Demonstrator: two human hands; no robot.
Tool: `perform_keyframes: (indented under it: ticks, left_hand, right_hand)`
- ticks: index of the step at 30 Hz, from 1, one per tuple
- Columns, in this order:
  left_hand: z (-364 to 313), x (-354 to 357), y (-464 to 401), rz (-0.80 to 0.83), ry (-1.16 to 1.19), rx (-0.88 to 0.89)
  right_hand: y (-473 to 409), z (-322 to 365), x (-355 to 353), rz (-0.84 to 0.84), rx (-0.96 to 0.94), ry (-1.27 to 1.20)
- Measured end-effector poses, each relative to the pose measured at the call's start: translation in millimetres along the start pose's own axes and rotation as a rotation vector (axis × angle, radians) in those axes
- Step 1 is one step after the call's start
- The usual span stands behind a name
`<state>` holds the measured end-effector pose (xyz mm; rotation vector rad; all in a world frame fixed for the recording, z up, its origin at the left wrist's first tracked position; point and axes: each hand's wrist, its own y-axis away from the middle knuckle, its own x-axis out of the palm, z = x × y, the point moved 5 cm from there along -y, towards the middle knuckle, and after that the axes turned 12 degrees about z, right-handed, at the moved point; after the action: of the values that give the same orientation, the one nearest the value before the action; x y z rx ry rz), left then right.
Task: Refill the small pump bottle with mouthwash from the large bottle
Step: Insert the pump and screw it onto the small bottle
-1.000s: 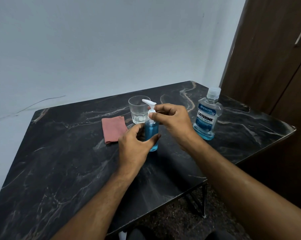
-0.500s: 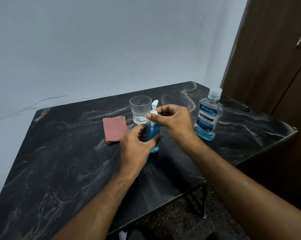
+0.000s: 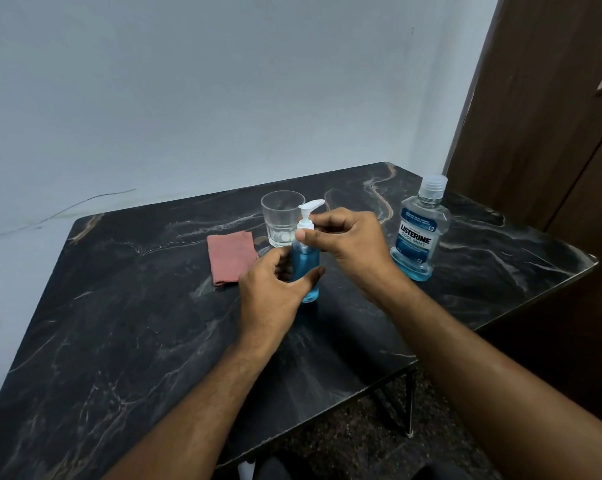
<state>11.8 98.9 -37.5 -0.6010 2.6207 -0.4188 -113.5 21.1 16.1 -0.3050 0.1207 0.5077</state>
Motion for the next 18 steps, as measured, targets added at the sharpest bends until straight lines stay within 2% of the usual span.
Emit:
perform_keyframes:
  ticks: [5,11,18]
  left_hand:
    - [0,0,1,-0.004,-0.012,0.006]
    - [3,1,3,-0.008,0.004,-0.049]
    - [2,-2,2,-0.052,0.003,-0.086]
  right_hand:
    - [0,-1,6,-0.075,0.054,-0.011]
    - [-2,-8,13,-0.222,0.069,0.089]
    - [2,-5,22,-0.319,0.078,0.148]
